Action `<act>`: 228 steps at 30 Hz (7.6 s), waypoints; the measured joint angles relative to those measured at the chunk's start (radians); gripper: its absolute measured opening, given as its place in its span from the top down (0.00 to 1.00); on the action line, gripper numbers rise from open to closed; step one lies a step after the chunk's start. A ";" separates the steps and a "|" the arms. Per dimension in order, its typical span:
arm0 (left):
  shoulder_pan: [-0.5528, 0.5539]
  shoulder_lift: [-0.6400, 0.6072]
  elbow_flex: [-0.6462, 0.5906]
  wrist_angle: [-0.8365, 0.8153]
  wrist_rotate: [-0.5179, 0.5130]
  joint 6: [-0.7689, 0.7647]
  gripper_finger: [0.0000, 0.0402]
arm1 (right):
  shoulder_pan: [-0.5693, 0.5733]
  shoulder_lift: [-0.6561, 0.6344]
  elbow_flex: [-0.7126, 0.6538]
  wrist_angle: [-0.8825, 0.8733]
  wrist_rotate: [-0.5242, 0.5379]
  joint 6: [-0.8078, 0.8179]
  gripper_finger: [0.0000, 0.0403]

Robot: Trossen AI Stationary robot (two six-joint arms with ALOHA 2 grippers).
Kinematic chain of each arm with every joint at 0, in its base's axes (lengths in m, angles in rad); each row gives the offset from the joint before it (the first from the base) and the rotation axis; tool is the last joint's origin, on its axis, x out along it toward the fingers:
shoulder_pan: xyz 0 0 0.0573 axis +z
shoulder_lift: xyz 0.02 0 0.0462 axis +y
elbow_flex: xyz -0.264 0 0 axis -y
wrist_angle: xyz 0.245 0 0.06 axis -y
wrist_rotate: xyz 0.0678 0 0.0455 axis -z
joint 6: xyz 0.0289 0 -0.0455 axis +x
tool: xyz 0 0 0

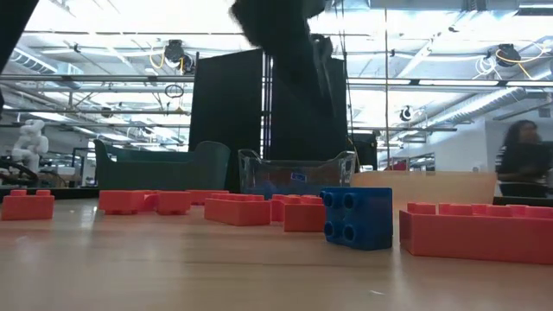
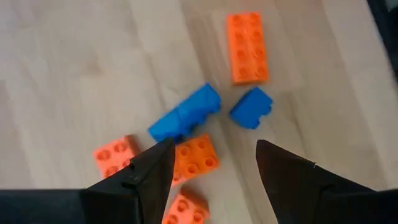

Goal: Sort blocks
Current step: Put the blue game piece into the transparent bin

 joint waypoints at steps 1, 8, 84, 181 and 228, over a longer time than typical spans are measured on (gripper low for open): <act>-0.007 0.000 -0.019 0.031 -0.014 0.031 0.43 | 0.000 0.000 0.000 0.001 0.000 0.000 1.00; -0.018 0.000 -0.052 0.162 -0.043 0.282 0.43 | 0.000 0.000 0.000 0.025 0.000 0.008 1.00; 0.404 0.147 0.536 0.217 -0.274 0.043 0.77 | 0.000 0.000 0.000 0.017 0.003 0.001 1.00; 0.009 0.048 -0.120 0.336 0.302 0.362 0.45 | 0.000 0.000 0.000 -0.050 0.000 0.034 1.00; 0.149 -0.061 -0.319 0.579 0.108 0.029 0.77 | 0.000 0.000 0.000 -0.058 0.000 0.026 1.00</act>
